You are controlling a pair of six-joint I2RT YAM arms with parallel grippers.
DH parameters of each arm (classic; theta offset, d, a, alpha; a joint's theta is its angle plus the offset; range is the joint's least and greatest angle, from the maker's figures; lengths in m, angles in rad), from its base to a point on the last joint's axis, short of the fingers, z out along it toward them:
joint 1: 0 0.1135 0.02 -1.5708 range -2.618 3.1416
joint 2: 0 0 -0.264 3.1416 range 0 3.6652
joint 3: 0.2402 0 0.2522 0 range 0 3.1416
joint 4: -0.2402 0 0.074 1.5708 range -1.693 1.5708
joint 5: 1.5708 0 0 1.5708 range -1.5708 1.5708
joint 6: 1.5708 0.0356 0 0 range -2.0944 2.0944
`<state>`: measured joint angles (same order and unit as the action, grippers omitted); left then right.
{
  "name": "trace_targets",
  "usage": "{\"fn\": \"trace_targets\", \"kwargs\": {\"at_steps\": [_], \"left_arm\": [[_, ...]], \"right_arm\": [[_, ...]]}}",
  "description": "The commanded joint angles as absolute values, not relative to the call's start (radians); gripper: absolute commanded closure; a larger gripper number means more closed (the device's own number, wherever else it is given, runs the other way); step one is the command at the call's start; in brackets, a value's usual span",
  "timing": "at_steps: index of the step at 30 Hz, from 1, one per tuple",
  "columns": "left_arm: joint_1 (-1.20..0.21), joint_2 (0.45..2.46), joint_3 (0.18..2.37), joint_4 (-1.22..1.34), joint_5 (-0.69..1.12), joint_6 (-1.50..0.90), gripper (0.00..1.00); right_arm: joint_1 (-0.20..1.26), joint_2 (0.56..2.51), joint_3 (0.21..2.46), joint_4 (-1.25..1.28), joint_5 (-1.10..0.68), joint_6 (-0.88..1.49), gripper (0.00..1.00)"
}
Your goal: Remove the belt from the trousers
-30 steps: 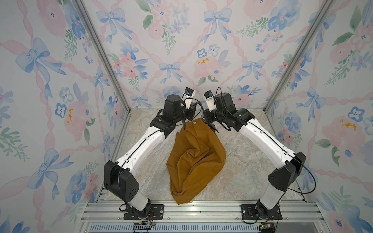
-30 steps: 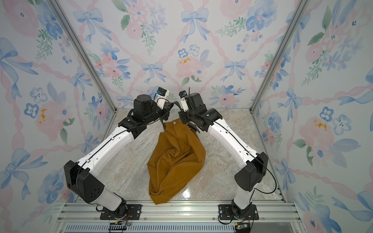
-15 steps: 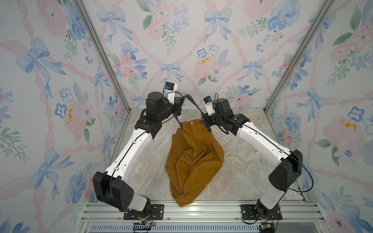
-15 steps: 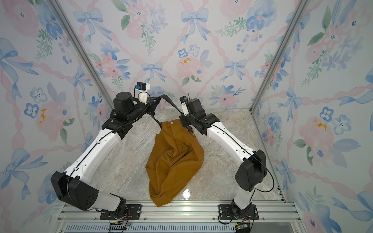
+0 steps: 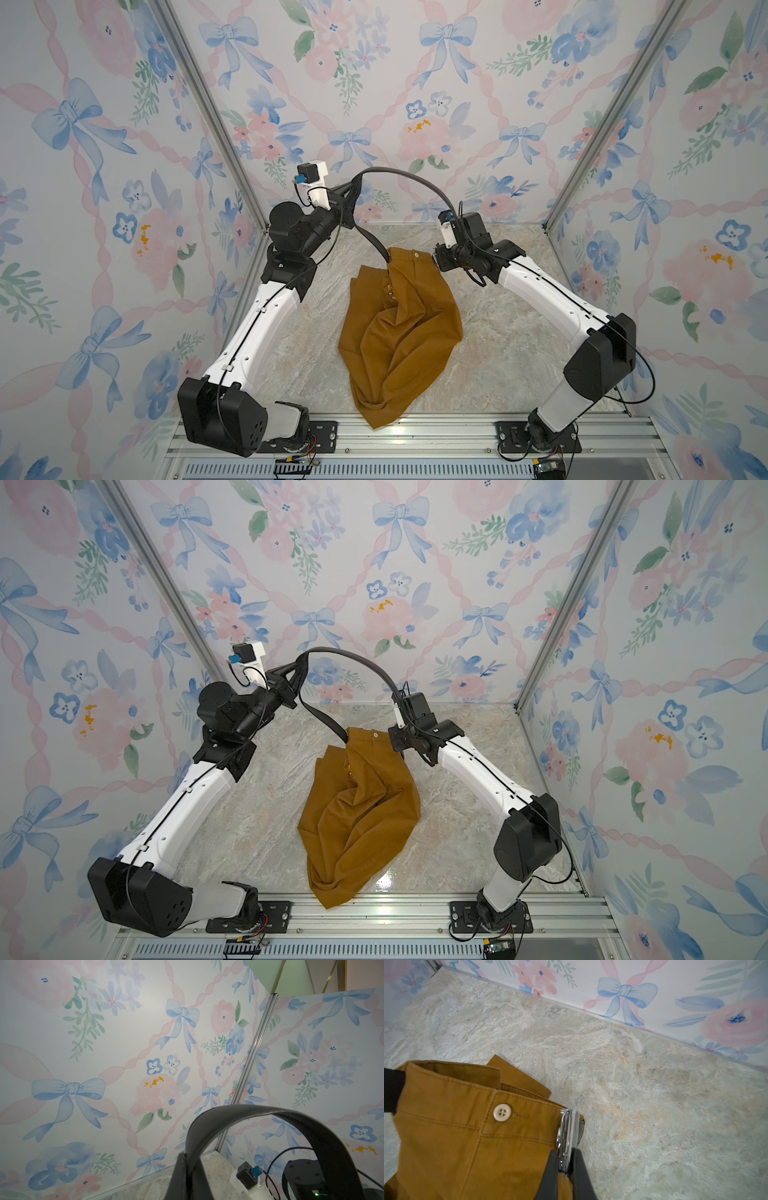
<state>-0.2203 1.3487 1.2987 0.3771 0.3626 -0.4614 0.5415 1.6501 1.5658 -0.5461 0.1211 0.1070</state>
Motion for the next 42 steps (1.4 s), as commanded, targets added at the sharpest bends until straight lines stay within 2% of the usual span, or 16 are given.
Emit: {"fn": "trace_targets", "kwargs": {"at_steps": [1, 7, 11, 12, 14, 15, 19, 21, 26, 27, 28, 29, 30, 31, 32, 42], "left_arm": [[-0.186, 1.400, 1.269, 0.438, 0.298, -0.621, 1.00], [-0.137, 1.561, 1.233, 0.430, 0.293, -0.807, 1.00], [-0.156, 1.666, 1.211, 0.417, 0.303, -0.774, 1.00], [-0.166, 1.692, 1.210, 0.415, 0.315, -0.731, 0.92], [-0.178, 1.729, 1.216, 0.386, 0.340, -0.633, 0.68], [-0.183, 1.735, 1.223, 0.349, 0.339, -0.592, 0.61], [-0.195, 1.676, 1.195, 0.322, 0.342, -0.455, 0.45], [-0.195, 1.635, 1.180, 0.321, 0.352, -0.394, 0.43], [-0.194, 1.602, 1.166, 0.308, 0.419, -0.369, 0.53], [-0.198, 1.601, 1.157, 0.307, 0.424, -0.373, 0.54], [-0.203, 1.601, 1.147, 0.307, 0.425, -0.376, 0.55], [-0.213, 1.602, 1.134, 0.306, 0.426, -0.371, 0.56], [-0.226, 1.604, 1.121, 0.307, 0.417, -0.367, 0.57], [-0.238, 1.605, 1.108, 0.308, 0.404, -0.367, 0.57], [-0.266, 1.611, 1.096, 0.308, 0.388, -0.364, 0.57], [-0.585, 1.734, 0.949, 0.307, 0.217, -0.305, 0.54]], "right_arm": [[0.523, 1.538, 1.564, -0.419, 0.146, 0.150, 1.00], [0.501, 1.482, 1.564, -0.398, 0.147, 0.156, 1.00], [0.502, 1.473, 1.572, -0.414, 0.140, 0.150, 1.00], [0.502, 1.470, 1.571, -0.413, 0.134, 0.151, 1.00], [0.502, 1.467, 1.571, -0.411, 0.127, 0.152, 1.00], [0.503, 1.468, 1.573, -0.415, 0.124, 0.151, 1.00], [0.504, 1.470, 1.579, -0.432, 0.120, 0.141, 1.00], [0.503, 1.470, 1.570, -0.434, 0.114, 0.140, 1.00], [0.493, 1.454, 1.497, -0.402, 0.113, 0.186, 1.00], [0.484, 1.455, 1.479, -0.395, 0.111, 0.210, 0.96], [0.478, 1.461, 1.466, -0.392, 0.107, 0.227, 0.84], [0.471, 1.469, 1.454, -0.390, 0.106, 0.246, 0.62], [0.464, 1.487, 1.451, -0.392, 0.098, 0.255, 0.46], [0.456, 1.512, 1.458, -0.400, 0.090, 0.260, 0.35], [0.447, 1.544, 1.473, -0.414, 0.076, 0.261, 0.30], [0.396, 2.022, 1.835, -0.584, -0.013, 0.202, 0.16]]}}
